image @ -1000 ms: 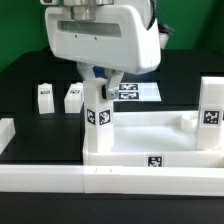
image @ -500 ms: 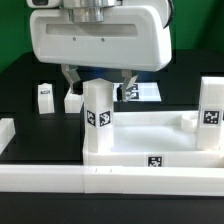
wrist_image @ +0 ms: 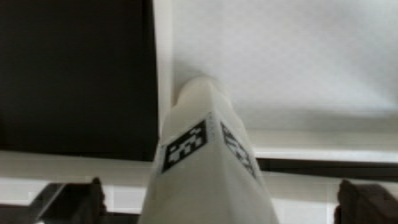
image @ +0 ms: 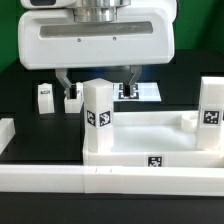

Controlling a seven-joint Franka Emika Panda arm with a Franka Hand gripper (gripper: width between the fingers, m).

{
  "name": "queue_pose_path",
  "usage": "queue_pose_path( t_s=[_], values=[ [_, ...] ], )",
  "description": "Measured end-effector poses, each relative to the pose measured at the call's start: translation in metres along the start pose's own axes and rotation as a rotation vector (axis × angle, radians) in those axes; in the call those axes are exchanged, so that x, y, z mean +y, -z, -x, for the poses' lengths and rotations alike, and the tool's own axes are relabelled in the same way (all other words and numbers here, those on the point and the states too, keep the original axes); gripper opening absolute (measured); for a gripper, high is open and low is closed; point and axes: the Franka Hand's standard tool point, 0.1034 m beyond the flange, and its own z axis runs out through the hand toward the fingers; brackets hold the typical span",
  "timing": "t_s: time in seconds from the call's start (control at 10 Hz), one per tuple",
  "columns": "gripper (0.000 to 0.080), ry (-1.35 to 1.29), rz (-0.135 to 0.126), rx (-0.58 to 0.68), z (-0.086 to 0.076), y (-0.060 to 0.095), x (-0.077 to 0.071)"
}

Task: Assemble desk

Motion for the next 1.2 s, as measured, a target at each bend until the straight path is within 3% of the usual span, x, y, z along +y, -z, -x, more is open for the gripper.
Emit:
queue_pose_path(
  t_s=[0.6,0.9,1.2],
  values=[
    [0.0648,0.347,0.017,-0.009,0.0008,0.0001,0.0033],
    [0.0288,0.342,0.018,-0.01,0.0009,0.0,0.0034],
    [0.0289,0.321,0.017,-0.009,0.0009,0.0,0.0033]
  ],
)
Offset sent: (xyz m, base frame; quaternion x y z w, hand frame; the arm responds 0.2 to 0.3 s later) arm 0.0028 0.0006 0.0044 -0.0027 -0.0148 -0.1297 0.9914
